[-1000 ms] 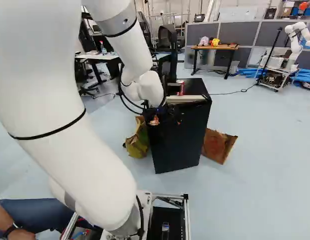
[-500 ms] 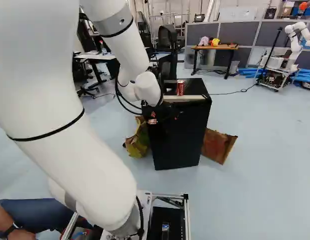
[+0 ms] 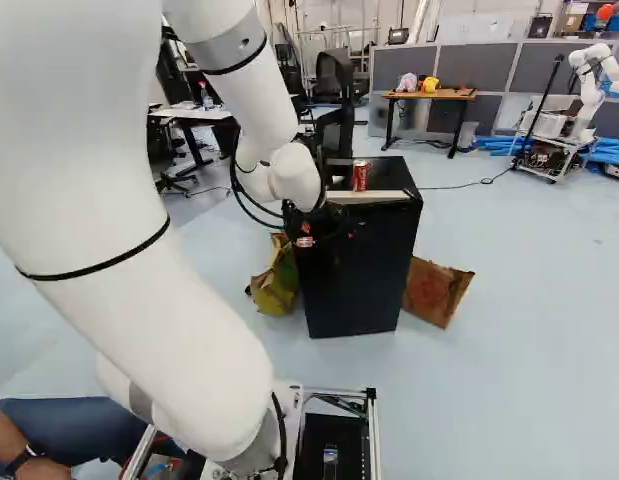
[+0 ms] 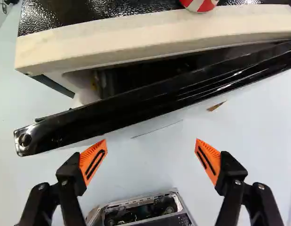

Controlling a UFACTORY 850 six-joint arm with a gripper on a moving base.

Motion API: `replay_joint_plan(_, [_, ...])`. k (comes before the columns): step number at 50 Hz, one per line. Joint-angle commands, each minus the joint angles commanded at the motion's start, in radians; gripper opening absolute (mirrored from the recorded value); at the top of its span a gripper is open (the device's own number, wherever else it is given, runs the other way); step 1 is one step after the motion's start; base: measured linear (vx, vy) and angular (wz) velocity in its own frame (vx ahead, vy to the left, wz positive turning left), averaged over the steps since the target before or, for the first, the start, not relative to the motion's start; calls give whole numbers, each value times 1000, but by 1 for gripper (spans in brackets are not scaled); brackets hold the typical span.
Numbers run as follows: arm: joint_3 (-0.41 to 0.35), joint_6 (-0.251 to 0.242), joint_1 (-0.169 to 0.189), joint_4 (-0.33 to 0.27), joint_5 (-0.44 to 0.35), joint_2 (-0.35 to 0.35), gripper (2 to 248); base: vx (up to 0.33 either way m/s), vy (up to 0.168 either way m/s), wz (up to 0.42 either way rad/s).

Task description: Grab a drink from the fridge

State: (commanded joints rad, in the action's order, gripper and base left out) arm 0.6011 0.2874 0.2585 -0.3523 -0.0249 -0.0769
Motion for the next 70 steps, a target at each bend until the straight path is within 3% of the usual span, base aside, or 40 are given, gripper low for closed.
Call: replay_joint_plan(70, [70,0,-44,0,0,-63,247,0,0,0])
